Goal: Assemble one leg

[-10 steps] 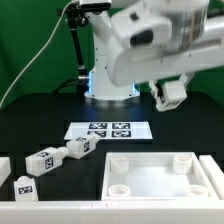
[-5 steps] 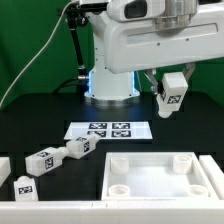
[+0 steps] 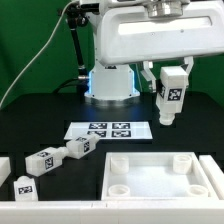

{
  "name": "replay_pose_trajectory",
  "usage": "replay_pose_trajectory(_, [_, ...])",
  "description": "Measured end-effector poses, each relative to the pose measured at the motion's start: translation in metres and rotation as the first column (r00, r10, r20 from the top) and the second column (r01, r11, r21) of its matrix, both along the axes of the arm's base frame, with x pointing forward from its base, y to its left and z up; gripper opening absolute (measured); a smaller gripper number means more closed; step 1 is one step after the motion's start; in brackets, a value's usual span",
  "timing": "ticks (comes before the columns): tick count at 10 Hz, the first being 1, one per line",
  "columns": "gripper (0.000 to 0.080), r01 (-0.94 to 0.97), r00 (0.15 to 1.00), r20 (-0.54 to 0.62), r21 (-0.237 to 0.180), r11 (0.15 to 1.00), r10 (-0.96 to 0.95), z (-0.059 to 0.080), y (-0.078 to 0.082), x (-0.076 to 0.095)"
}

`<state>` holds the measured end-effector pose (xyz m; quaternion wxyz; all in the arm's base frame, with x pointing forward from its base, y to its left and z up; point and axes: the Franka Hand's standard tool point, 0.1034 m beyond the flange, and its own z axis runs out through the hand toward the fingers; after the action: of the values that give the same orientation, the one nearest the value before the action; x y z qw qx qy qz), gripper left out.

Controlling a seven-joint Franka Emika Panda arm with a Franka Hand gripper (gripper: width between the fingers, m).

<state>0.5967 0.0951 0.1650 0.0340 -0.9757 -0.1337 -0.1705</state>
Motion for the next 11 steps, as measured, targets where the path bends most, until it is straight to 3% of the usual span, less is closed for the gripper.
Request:
replay_pose_trajectory(1, [0.0281,-0.004,1.0,-0.025,-0.001,1.0,0.004,-0.003,0.002,-0.003])
replay_pose_trajectory(3, [0.0281,0.014,1.0,-0.021,0.029,0.999,-0.014,-0.029,0.022,0.009])
replay_pose_trajectory(5, [0.0281,0.013,1.0,-0.006,0.047,0.999,-0.013,-0.042,0.032,0.039])
replay_pose_trajectory(8, [0.0281,0.014,0.999,0.031,0.051,0.999,-0.016,-0.045,0.032,0.042])
replay_pose_trajectory(10, [0.0281,0.015,0.988,0.151,0.058,0.998,-0.024,-0.044,0.028,0.047])
replay_pose_trajectory(11, [0.0281,0.014,0.99,0.142,0.057,0.998,-0.022,-0.048,0.029,0.044])
